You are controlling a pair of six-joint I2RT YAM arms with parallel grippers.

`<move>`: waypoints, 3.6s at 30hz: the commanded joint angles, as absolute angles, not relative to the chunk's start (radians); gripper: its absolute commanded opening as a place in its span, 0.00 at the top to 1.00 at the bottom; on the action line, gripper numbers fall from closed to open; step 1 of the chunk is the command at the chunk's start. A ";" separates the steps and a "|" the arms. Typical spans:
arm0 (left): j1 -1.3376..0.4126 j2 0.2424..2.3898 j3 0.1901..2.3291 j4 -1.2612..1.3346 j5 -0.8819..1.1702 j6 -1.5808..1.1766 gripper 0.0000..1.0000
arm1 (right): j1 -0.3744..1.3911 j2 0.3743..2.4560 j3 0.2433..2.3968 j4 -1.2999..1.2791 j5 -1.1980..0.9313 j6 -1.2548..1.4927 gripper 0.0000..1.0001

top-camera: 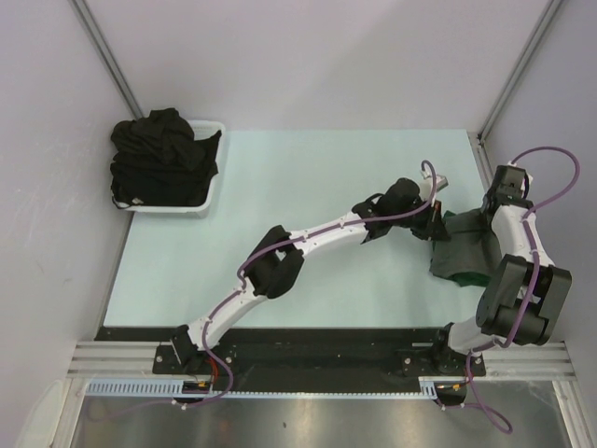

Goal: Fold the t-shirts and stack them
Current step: Put the neatly folded tshirt into the corner of the board with both arms

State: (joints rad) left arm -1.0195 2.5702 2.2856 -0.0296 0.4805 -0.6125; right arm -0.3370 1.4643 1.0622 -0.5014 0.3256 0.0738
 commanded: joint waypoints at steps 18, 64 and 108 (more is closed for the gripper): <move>-0.943 2.583 2.289 0.121 0.670 -0.782 1.00 | -0.505 1.557 1.217 -0.104 0.704 0.006 1.00; -0.916 2.421 2.129 -0.018 0.655 -0.640 1.00 | -0.115 1.359 1.315 -0.331 0.545 0.149 1.00; -0.726 2.272 2.025 -0.305 0.529 -0.380 0.66 | 0.055 1.019 1.106 -0.713 0.517 0.281 1.00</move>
